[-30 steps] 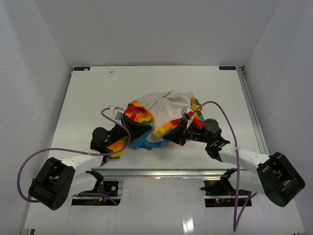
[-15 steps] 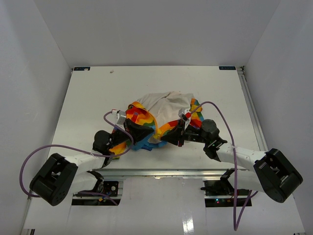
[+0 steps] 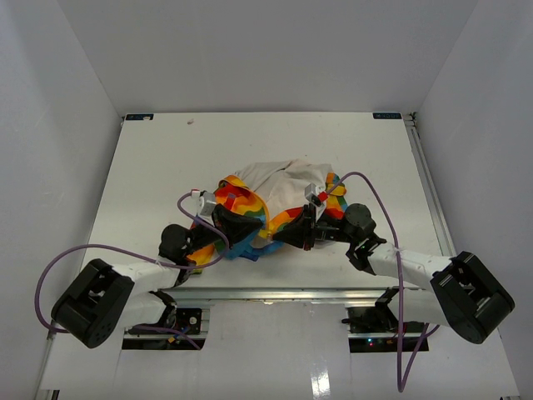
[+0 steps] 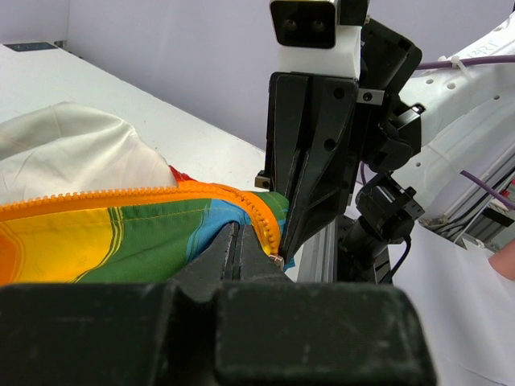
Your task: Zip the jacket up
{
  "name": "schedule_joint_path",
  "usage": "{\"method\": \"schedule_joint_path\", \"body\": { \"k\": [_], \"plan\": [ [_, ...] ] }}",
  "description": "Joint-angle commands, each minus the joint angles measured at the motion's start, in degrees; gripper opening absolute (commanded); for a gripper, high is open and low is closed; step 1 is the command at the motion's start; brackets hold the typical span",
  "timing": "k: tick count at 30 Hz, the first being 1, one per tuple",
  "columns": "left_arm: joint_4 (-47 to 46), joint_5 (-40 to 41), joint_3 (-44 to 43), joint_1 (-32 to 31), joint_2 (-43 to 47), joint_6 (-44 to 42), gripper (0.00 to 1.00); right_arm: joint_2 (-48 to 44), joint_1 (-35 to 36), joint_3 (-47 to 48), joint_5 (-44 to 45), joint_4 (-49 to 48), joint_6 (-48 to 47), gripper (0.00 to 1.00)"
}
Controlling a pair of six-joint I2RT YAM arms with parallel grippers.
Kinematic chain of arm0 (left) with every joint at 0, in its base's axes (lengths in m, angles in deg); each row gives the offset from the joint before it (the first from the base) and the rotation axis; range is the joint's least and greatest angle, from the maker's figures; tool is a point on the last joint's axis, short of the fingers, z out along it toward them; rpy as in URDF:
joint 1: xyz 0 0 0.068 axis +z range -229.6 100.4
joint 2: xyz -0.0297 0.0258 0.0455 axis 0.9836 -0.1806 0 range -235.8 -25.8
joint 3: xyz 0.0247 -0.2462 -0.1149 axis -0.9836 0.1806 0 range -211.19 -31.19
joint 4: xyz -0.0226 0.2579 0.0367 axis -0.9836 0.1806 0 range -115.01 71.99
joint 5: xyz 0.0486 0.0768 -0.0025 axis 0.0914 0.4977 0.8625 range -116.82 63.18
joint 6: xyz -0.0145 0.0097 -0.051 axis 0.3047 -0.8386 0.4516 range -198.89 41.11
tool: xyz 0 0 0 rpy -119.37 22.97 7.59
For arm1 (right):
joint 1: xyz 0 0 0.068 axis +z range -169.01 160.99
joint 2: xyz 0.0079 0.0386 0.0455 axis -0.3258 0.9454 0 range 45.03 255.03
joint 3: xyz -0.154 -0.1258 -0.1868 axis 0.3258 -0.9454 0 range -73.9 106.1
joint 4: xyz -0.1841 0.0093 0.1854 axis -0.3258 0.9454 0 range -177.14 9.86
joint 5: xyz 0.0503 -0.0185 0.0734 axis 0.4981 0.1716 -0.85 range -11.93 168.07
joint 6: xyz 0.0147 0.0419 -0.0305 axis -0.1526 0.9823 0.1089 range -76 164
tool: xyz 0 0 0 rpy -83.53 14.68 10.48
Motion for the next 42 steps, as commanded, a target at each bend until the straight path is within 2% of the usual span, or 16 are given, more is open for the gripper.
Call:
{"method": "schedule_joint_path", "body": {
  "k": [1,17,30,42],
  "plan": [
    [-3.9,0.0,0.7,-0.8,-0.1,-1.5,0.0,1.1,0.4,-0.2,-2.3,-6.7,2.2,0.08],
    [-8.4,-1.2,2.7,-1.1,0.8,-1.3,0.0,2.3,0.3,0.1,-2.0,-8.8,3.8,0.08],
    [-10.1,2.3,4.8,-1.1,5.3,-1.5,0.0,3.5,0.3,0.0,-2.5,-9.3,4.5,0.08],
    [-13.3,2.0,4.9,-1.1,4.1,-0.6,0.0,4.9,0.4,0.4,-3.3,-11.1,6.0,0.08]
  ]
}}
